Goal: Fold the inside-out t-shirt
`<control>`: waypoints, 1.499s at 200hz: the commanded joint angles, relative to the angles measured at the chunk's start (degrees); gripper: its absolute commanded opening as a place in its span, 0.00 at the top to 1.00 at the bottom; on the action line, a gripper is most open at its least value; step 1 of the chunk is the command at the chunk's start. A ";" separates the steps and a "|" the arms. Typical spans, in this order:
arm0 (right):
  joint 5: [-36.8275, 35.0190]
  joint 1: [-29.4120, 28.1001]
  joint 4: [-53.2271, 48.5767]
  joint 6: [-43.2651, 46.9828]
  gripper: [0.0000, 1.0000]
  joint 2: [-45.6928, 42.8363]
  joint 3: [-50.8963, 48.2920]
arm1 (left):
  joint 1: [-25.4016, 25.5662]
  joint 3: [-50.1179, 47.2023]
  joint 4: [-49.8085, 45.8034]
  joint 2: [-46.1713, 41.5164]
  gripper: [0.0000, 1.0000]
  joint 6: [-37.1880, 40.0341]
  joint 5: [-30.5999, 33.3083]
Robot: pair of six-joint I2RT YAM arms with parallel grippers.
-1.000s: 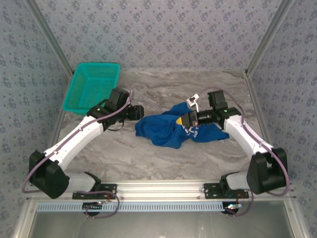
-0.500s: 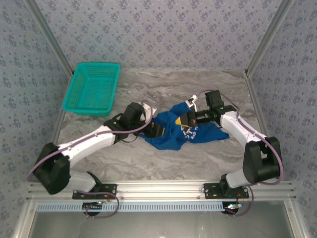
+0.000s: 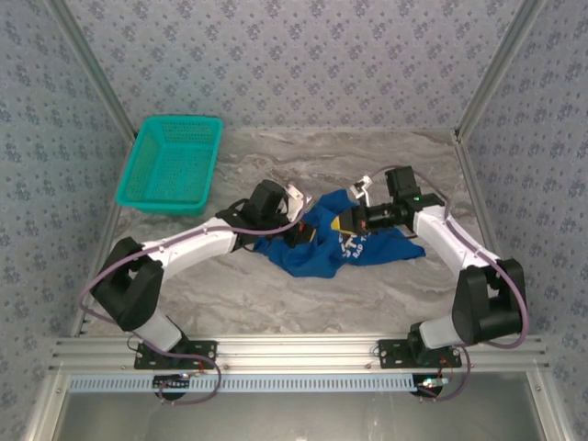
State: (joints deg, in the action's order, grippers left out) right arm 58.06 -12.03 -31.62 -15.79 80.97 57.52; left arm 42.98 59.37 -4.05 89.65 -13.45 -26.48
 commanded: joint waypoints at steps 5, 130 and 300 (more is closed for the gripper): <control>-26.12 -0.16 -12.91 4.10 0.95 -3.25 6.08 | -2.87 -4.58 7.53 -8.91 1.00 -3.44 -10.68; -39.84 -25.72 -0.13 10.69 0.43 -20.55 -0.40 | -6.77 -6.82 8.41 -15.16 1.00 -14.80 -9.21; -1.00 -9.97 13.53 -11.16 1.00 -12.89 4.53 | -6.44 -6.91 -1.59 -14.18 0.70 -7.53 14.57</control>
State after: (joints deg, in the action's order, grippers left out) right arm 42.57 -22.72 -21.89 -17.65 67.81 59.22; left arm 36.75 51.09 -1.28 74.89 -22.92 -21.98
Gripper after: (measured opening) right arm 0.062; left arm 0.192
